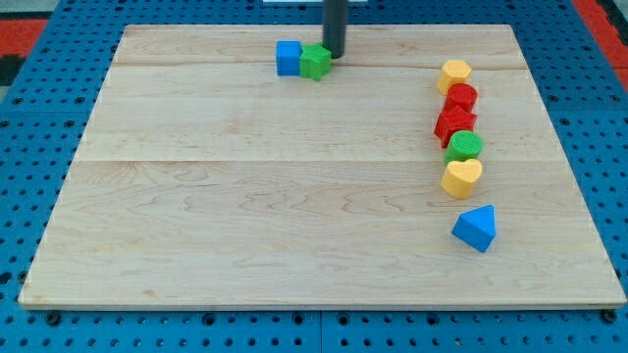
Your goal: Move the red circle away from the red star
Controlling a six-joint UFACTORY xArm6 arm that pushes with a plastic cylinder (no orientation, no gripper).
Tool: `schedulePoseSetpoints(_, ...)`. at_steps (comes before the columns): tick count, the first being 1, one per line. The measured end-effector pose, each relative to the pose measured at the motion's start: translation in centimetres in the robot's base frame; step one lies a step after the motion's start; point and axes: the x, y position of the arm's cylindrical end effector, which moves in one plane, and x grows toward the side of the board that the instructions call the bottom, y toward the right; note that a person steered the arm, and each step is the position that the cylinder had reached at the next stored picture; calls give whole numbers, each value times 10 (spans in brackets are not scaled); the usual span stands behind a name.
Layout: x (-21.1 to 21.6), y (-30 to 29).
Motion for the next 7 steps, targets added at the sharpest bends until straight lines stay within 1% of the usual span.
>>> schedulePoseSetpoints(1,2,53)
schedulePoseSetpoints(2,31,179)
schedulePoseSetpoints(3,98,253)
schedulePoseSetpoints(4,102,197)
schedulePoseSetpoints(5,103,186)
schedulePoseSetpoints(6,108,237)
schedulePoseSetpoints(7,144,273)
